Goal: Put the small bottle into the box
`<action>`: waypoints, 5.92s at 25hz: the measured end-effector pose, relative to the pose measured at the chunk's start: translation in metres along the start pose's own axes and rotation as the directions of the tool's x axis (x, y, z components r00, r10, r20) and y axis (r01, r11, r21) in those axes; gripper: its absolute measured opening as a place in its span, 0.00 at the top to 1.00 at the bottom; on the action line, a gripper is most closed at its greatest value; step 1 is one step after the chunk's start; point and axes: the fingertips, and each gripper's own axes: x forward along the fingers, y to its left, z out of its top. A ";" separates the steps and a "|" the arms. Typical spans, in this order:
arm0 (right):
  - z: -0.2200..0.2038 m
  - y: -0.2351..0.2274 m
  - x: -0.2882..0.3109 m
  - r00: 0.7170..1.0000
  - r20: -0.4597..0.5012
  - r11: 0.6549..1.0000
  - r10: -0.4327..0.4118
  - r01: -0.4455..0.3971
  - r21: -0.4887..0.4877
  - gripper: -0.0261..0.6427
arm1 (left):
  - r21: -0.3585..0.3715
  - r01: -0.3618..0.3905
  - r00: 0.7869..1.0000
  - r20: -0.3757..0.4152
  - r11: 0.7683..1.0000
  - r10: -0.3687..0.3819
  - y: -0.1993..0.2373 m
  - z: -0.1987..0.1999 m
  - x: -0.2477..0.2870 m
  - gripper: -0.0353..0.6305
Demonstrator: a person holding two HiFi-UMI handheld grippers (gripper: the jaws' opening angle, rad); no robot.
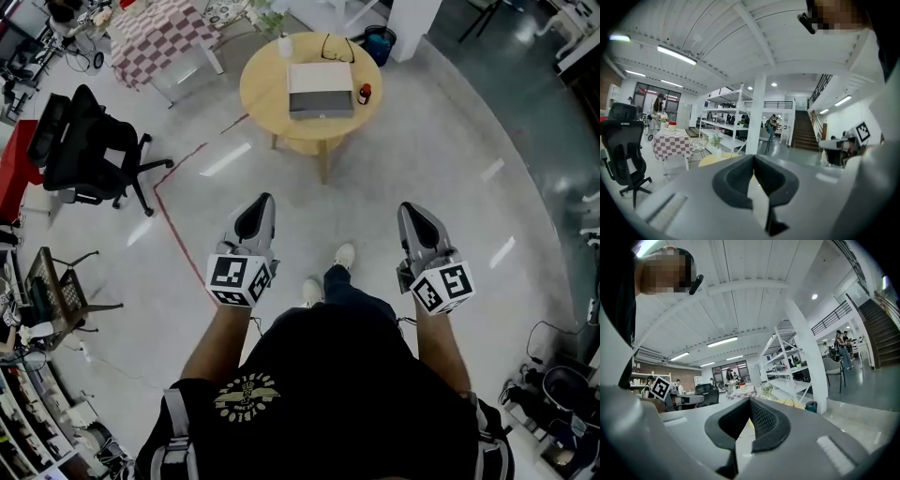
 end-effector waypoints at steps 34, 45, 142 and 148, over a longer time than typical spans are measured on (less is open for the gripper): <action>0.055 -0.140 0.107 0.996 0.047 0.997 0.082 -0.081 -0.020 0.95 | 0.039 -0.099 0.995 0.024 0.994 0.098 0.005 0.057 0.152 0.95; 0.041 -0.136 0.140 0.997 0.013 0.998 0.070 -0.070 0.003 0.95 | 0.002 -0.085 0.996 -0.020 0.996 0.085 0.036 0.040 0.177 0.95; -0.210 -0.346 0.493 0.706 -0.708 0.953 0.023 -0.230 -0.198 0.73 | -0.014 -0.120 0.954 -0.280 0.993 0.111 0.196 0.041 0.483 0.95; -0.131 -0.316 0.489 0.738 -0.675 0.970 -0.011 -0.155 -0.185 0.73 | -0.024 0.017 0.980 -0.200 1.000 -0.022 0.211 0.071 0.483 0.95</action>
